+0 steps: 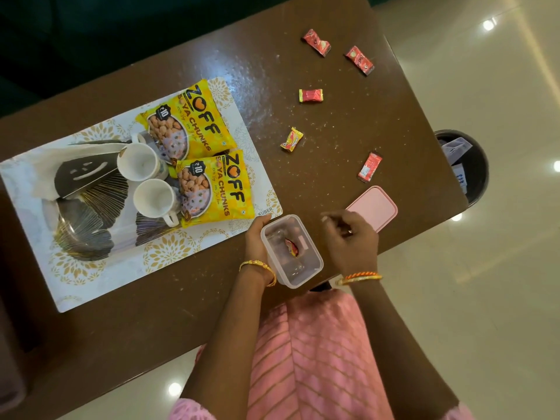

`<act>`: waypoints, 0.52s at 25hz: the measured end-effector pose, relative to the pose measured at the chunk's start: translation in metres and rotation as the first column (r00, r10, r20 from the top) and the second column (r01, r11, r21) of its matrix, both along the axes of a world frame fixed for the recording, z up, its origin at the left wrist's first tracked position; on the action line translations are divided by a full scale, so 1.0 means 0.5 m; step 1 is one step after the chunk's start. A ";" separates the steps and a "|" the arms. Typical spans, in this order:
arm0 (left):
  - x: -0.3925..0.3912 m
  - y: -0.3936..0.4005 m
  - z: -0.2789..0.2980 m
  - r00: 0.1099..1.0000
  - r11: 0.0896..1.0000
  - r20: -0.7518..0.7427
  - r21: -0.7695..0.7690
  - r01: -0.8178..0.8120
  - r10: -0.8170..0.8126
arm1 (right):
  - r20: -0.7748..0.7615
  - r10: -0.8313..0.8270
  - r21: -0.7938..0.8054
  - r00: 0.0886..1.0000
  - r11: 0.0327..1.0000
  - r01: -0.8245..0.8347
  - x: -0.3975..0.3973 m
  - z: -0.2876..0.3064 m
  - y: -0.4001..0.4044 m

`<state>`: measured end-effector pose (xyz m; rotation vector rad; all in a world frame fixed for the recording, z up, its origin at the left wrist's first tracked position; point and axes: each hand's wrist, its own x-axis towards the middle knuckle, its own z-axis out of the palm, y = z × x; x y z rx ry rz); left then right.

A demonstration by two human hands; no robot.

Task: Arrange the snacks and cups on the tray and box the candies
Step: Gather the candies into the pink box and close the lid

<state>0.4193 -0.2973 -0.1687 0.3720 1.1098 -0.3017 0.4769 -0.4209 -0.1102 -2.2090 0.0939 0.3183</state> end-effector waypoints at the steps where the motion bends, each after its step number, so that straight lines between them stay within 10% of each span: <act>1: 0.004 0.001 -0.001 1.000 1.000 -0.004 0.003 -0.001 0.001 | 0.003 -0.061 -0.021 0.998 0.998 0.061 0.036 -0.009 -0.008; 8: 0.058 -0.026 0.000 0.997 0.997 -0.055 0.044 -0.060 0.063 | -0.147 -0.155 -0.435 0.977 0.897 0.077 0.268 -0.093 -0.036; 13: 0.107 -0.048 -0.003 0.994 0.996 -0.072 0.047 -0.082 0.085 | -0.162 -0.158 -0.433 0.974 0.898 0.074 0.285 -0.109 -0.036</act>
